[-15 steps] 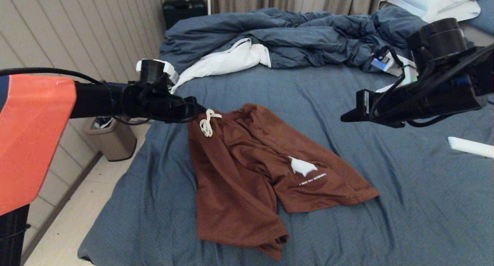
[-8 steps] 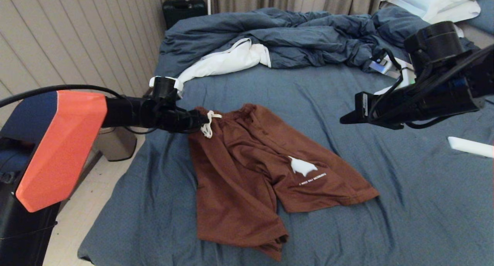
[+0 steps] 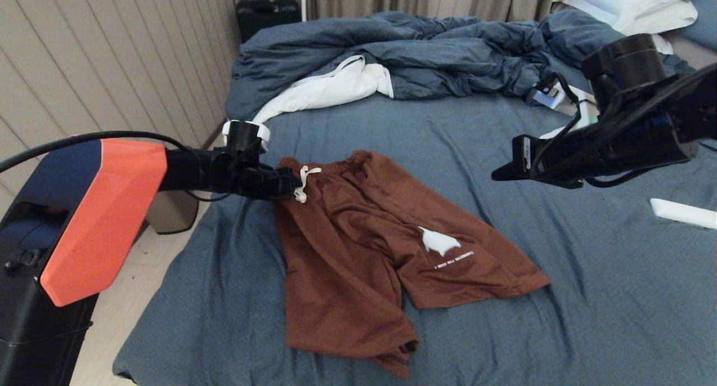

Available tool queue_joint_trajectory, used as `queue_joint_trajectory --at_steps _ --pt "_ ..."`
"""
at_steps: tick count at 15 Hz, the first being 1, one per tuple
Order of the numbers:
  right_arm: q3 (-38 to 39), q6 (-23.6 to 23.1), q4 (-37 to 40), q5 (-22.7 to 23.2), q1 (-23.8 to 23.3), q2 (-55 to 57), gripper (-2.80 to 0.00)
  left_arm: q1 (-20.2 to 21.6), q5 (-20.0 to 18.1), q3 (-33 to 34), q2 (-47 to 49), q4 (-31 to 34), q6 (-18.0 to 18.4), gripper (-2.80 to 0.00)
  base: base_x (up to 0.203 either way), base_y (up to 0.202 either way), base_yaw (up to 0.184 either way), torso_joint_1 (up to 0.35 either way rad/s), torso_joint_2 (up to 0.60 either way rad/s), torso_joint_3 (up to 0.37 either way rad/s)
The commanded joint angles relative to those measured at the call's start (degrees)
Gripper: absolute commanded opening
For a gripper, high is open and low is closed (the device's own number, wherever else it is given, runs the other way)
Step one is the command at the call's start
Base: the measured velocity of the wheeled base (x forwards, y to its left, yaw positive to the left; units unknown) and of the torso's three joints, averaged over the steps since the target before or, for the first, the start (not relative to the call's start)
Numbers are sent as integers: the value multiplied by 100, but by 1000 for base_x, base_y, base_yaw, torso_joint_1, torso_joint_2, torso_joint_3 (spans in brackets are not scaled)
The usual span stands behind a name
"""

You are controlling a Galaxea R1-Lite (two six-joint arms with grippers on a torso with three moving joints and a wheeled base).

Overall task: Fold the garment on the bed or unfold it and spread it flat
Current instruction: Fold the brown shorts

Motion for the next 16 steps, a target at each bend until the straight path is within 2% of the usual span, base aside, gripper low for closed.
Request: queue_joint_trajectory --at_steps 1,5,7,11,16 --pt "7 8 -4 12 4 -14 -280 3 4 25 -1 -59 -38 -280 0 0 0 0 0 0" --pt "8 8 -4 14 13 -14 -280 17 18 241 -240 -133 -72 -280 0 0 0 0 0 0" --pt "17 8 -4 14 21 -32 -280 86 27 626 -533 -124 -60 -280 0 0 0 0 0 0" --pt "29 8 5 23 21 -85 -280 277 97 2093 -1310 -305 9 -280 0 0 0 0 0 0" --pt "43 8 5 32 30 -76 -280 465 302 3954 -2215 -1127 293 -280 0 0 0 0 0 0"
